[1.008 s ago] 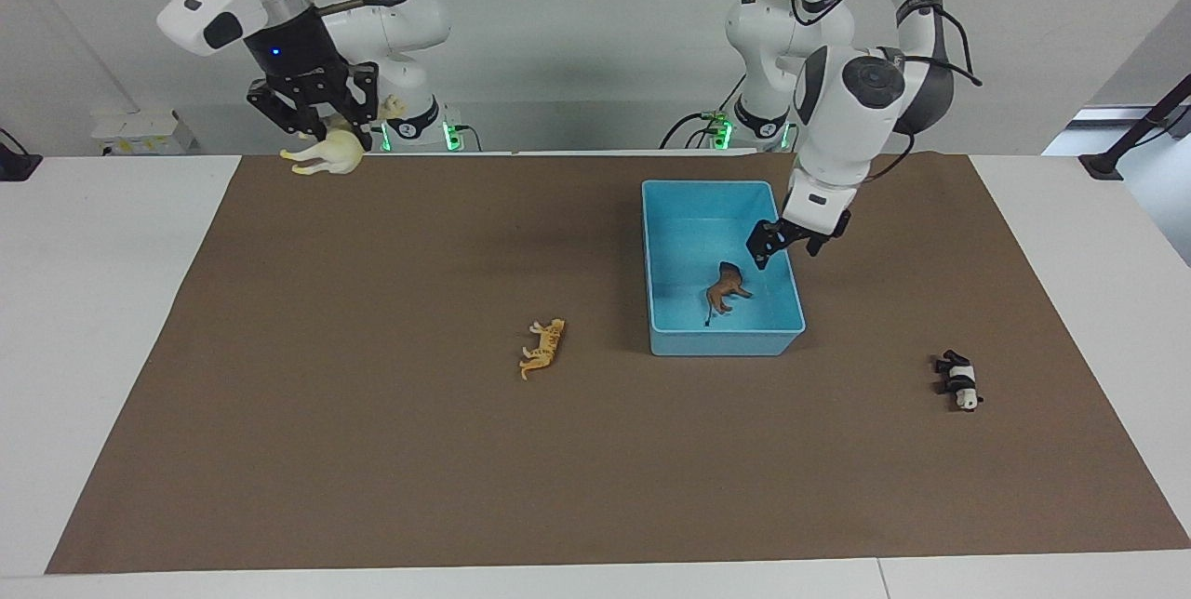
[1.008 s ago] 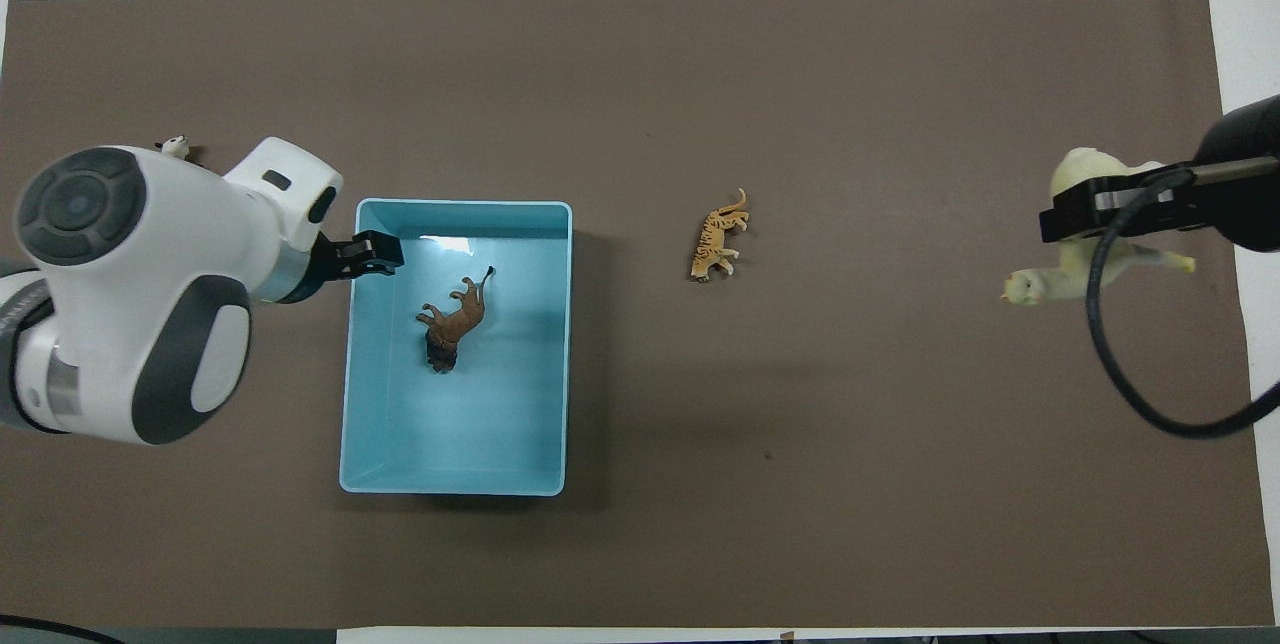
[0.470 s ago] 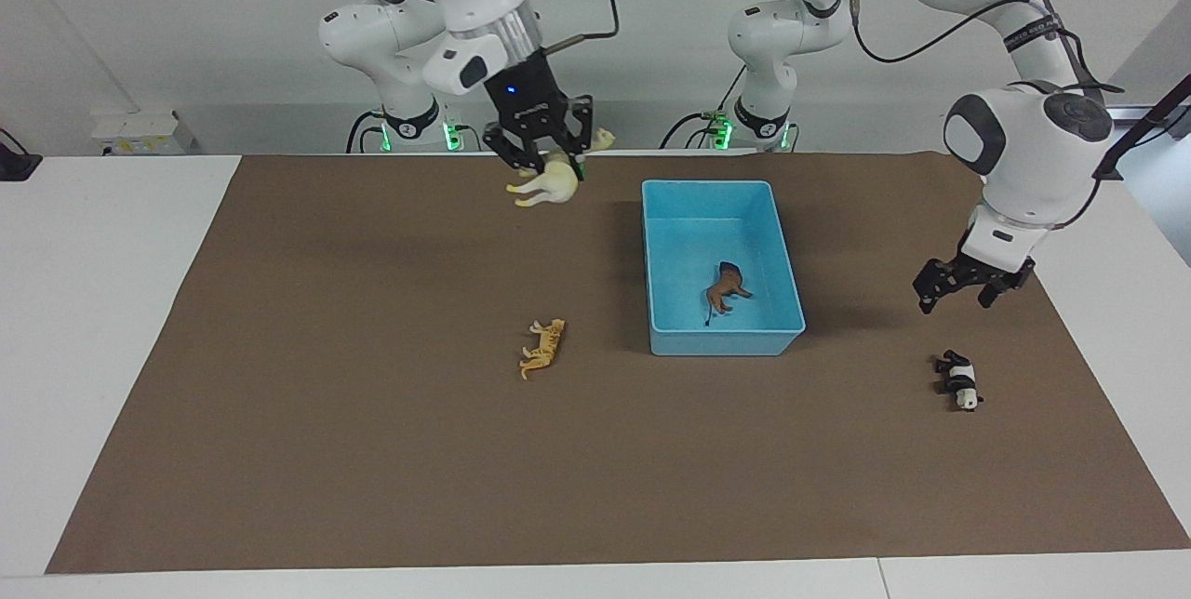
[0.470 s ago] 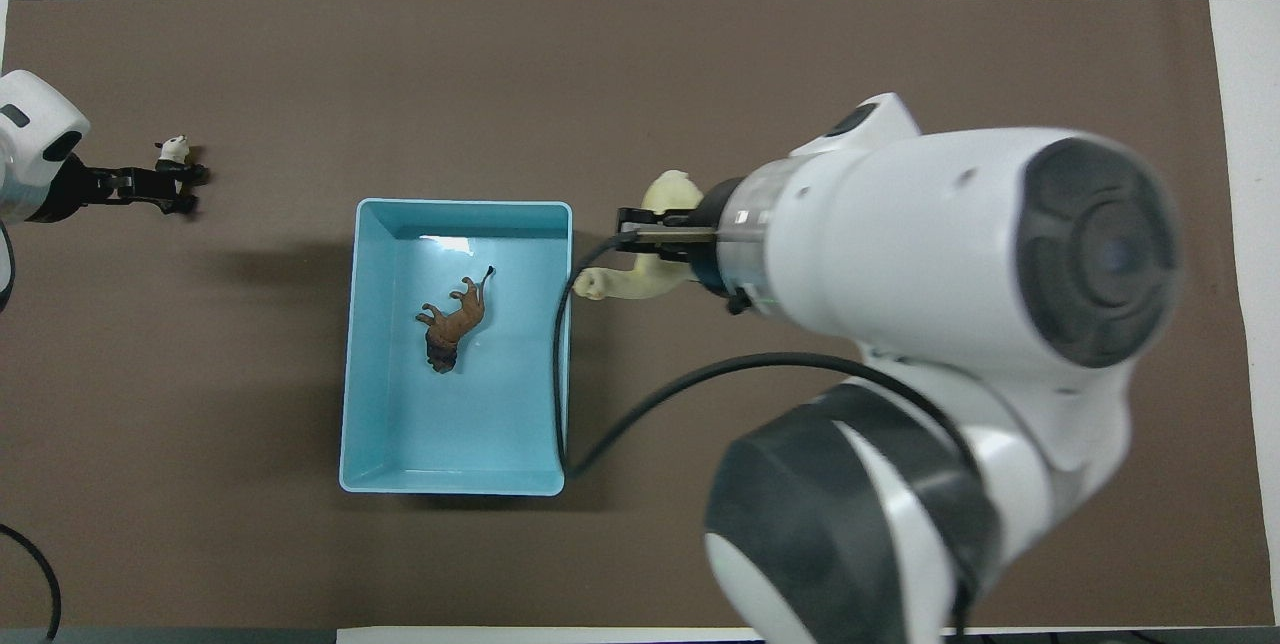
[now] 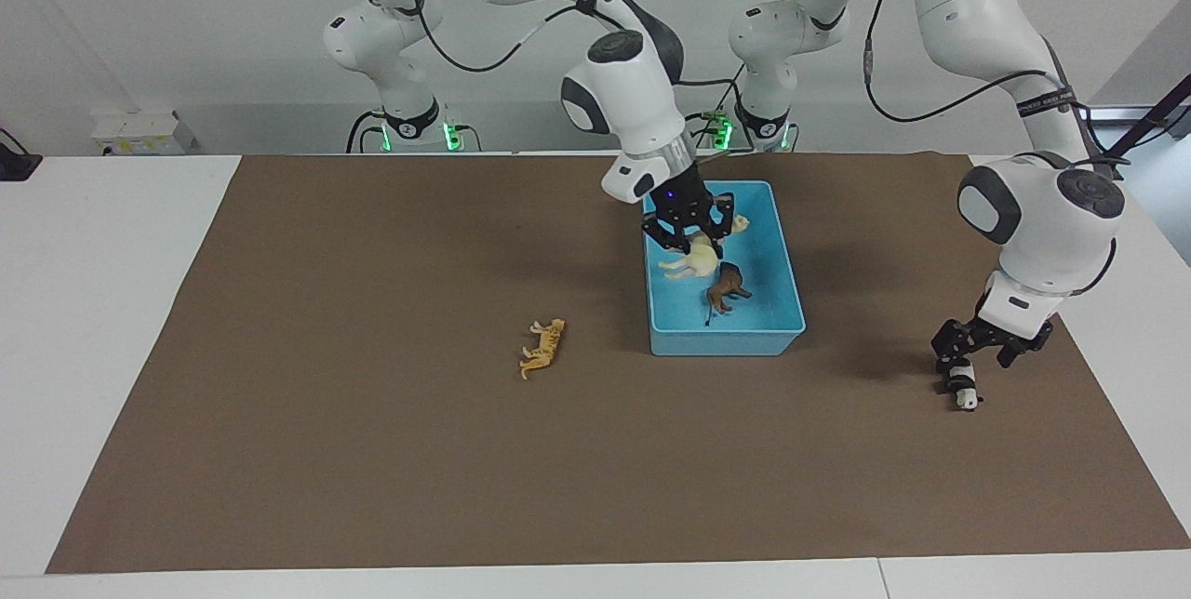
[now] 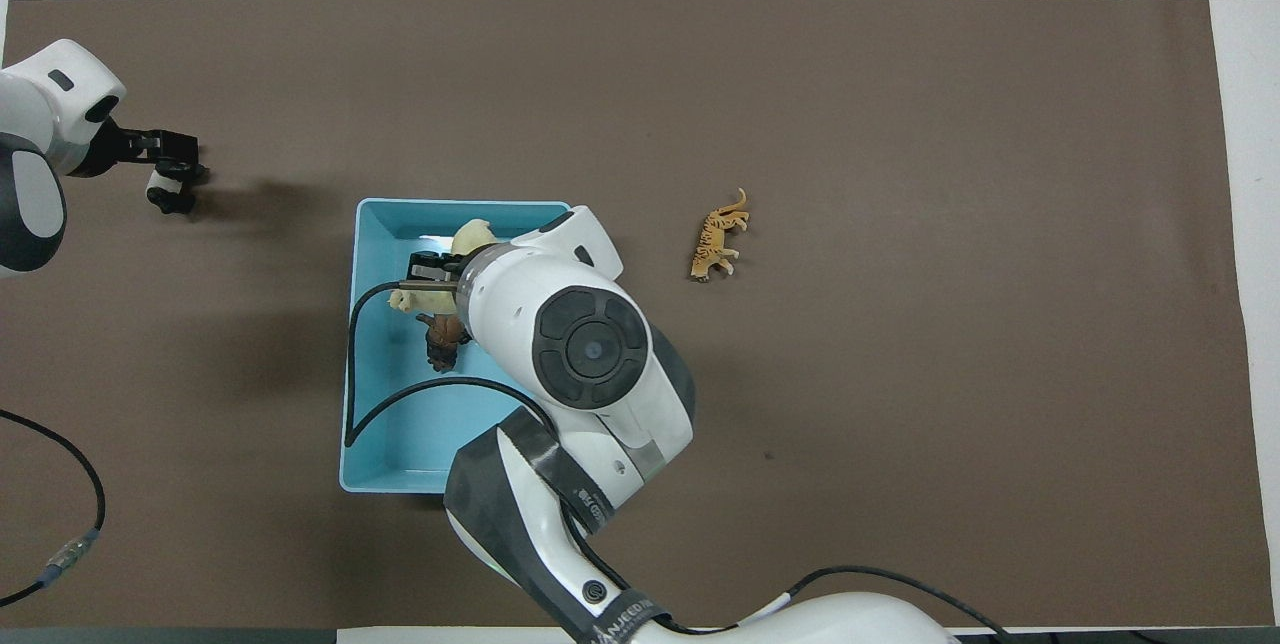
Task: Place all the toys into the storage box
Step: 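Carry the cream horse into the box with the right gripper while the left gripper withdraws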
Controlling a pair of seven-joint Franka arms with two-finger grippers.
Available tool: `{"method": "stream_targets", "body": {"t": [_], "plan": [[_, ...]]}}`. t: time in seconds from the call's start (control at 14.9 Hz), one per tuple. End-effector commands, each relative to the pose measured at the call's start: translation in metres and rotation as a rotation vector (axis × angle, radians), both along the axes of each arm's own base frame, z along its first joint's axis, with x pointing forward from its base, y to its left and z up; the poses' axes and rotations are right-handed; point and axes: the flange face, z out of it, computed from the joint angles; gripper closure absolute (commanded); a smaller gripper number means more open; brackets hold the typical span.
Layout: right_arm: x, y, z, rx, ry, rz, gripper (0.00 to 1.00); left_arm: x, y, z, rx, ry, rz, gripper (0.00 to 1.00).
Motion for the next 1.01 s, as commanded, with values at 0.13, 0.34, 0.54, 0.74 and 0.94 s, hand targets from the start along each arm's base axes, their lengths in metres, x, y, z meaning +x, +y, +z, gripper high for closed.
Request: {"method": "stream_targets", "body": {"t": [0.13,0.34,0.54,0.74,0.94], "plan": [[0.006,0.018,0.003,0.022,0.059,-0.088,0.01,0.009,0.007,-0.012,0.030,-0.028,-0.021,0.00],[0.001,0.023,0.019,-0.029,0.180,-0.147,0.00,0.009,0.008,-0.028,0.028,-0.055,-0.017,0.00],[0.026,-0.034,0.064,-0.171,0.222,-0.195,0.00,0.009,0.024,-0.042,0.025,-0.051,0.007,0.00],[0.044,-0.090,0.084,-0.323,0.195,-0.170,0.00,0.008,0.023,-0.050,0.021,-0.048,0.010,0.00],[0.073,-0.155,0.058,-0.359,0.255,-0.233,0.00,0.003,0.027,-0.058,0.015,-0.034,0.023,0.00]]}}
